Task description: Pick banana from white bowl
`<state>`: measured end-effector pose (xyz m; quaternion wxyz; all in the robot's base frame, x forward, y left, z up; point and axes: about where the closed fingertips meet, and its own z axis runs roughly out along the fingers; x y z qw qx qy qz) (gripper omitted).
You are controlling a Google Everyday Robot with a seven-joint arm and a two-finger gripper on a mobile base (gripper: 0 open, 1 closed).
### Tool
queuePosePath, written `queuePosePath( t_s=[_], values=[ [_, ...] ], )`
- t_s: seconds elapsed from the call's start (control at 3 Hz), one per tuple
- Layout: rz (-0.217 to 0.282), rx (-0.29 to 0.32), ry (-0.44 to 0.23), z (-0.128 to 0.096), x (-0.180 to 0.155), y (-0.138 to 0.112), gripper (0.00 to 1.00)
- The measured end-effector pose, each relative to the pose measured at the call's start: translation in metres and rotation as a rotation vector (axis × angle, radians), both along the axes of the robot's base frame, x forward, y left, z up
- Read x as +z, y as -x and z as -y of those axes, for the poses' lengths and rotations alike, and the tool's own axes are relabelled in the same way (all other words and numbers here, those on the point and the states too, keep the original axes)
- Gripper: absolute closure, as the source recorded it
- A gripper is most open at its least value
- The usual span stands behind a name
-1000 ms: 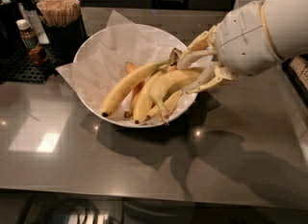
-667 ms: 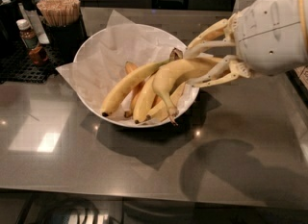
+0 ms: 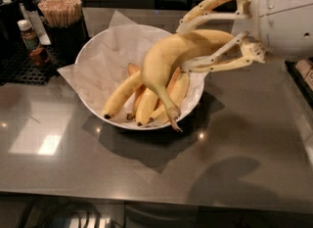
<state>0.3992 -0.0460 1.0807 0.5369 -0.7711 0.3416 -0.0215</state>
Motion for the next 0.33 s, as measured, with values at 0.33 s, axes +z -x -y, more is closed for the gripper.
queuePosePath(
  t_s=[0.33],
  values=[
    [0.0,0.0,0.0,0.0,0.0,0.0,1.0]
  ],
)
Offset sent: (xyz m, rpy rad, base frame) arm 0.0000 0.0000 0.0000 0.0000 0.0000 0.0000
